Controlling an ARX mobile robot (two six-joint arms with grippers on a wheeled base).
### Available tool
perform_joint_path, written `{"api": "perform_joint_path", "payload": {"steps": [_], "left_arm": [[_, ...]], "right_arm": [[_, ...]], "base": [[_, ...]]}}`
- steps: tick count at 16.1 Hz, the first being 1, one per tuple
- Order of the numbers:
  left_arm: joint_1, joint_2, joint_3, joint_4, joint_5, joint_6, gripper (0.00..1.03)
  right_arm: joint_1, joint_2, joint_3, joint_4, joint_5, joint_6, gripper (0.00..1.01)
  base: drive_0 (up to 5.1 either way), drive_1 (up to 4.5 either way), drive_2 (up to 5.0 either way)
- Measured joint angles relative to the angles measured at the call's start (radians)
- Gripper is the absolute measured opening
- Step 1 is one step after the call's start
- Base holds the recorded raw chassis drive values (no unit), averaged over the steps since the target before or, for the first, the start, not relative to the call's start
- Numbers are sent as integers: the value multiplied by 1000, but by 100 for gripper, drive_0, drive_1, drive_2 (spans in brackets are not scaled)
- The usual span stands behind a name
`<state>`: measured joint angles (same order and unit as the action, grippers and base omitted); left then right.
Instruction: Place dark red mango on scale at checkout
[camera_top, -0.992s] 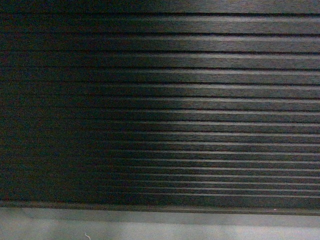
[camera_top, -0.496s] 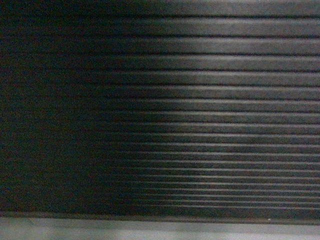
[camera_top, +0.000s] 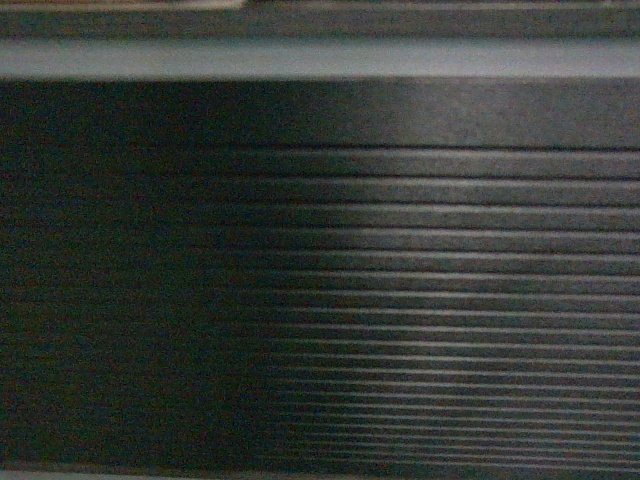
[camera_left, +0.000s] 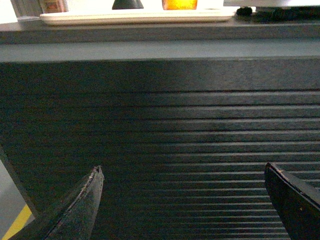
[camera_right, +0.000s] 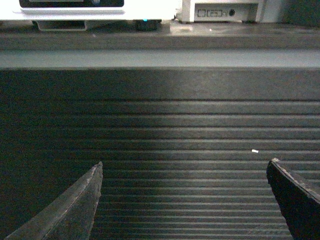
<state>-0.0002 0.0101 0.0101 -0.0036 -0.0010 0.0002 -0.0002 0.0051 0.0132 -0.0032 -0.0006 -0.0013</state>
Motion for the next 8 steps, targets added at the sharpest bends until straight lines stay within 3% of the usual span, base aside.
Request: {"api": "perform_joint_path", "payload": {"steps": [8], "left_arm": [[0, 0, 0, 0, 1, 0, 98]], "right_arm": [[0, 0, 0, -1, 1, 2, 98]], "base": [[0, 0, 0]]}}
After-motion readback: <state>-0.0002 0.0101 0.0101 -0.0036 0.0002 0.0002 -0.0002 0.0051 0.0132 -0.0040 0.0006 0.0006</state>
